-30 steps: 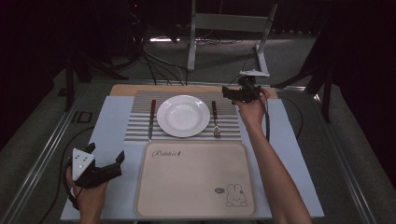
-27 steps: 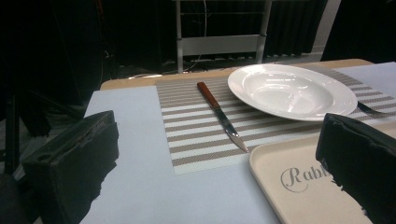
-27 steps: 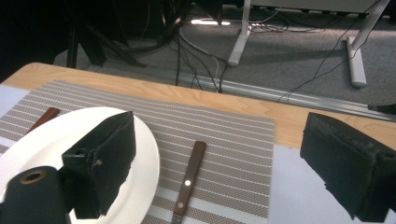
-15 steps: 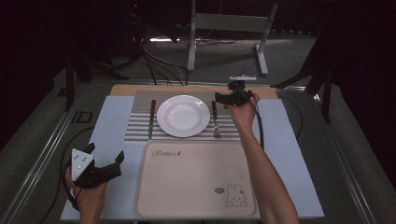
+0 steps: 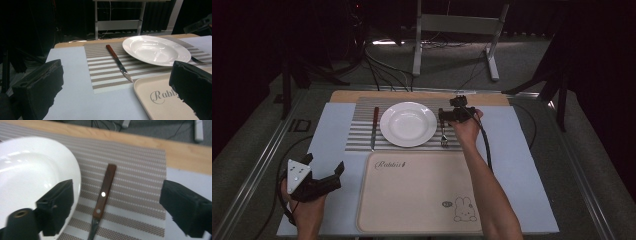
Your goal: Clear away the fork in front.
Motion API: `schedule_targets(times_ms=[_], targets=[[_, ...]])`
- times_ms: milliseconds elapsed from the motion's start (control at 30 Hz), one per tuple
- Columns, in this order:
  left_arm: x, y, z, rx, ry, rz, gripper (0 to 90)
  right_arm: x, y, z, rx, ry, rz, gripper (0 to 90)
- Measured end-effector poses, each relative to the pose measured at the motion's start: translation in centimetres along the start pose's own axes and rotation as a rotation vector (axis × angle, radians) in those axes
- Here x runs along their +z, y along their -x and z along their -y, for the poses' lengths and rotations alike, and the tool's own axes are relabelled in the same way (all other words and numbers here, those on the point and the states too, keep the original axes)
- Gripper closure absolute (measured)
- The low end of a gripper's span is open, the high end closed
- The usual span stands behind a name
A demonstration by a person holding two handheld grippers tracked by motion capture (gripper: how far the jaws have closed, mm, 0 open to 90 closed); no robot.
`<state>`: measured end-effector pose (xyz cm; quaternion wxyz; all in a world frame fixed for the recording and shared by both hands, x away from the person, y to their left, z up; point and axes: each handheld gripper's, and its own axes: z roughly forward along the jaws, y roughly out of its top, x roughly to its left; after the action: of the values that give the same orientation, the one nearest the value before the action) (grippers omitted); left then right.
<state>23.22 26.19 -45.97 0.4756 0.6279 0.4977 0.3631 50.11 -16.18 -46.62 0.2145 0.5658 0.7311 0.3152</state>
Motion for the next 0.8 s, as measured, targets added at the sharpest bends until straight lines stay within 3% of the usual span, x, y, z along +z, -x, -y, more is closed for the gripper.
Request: schedule_targets(times_ms=[200,367,500,533,567,700,800], targets=[[-0.1,-0.2,0.0,-0.013,0.008,-0.003,0.0,1.4,-0.1,0.5,0.004,-0.031,0.006,16.0],[-0.2,-0.5,0.0,-0.025,0.010,-0.007,0.0,2.4,-0.2,0.9,-0.007,-0.060,0.010,23.8],[-0.1,-0.7,0.1,-0.035,0.011,-0.009,0.0,3.7,-0.2,1.5,0.027,-0.092,-0.010,35.9],[-0.1,-0.7,0.1,-0.035,0.011,-0.009,0.0,3.7,-0.2,1.5,0.027,-0.092,-0.010,35.9],[-0.1,-0.7,0.1,-0.034,0.011,-0.010,0.0,4.0,-0.4,1.7,0.022,-0.113,0.005,43.5],[-0.1,-0.7,0.1,-0.034,0.012,-0.011,0.0,4.5,-0.7,2.2,0.024,-0.141,-0.012,52.2],[-0.1,-0.7,0.1,-0.032,0.010,-0.010,0.0,4.4,-0.7,2.1,0.007,-0.150,0.010,70.7]])
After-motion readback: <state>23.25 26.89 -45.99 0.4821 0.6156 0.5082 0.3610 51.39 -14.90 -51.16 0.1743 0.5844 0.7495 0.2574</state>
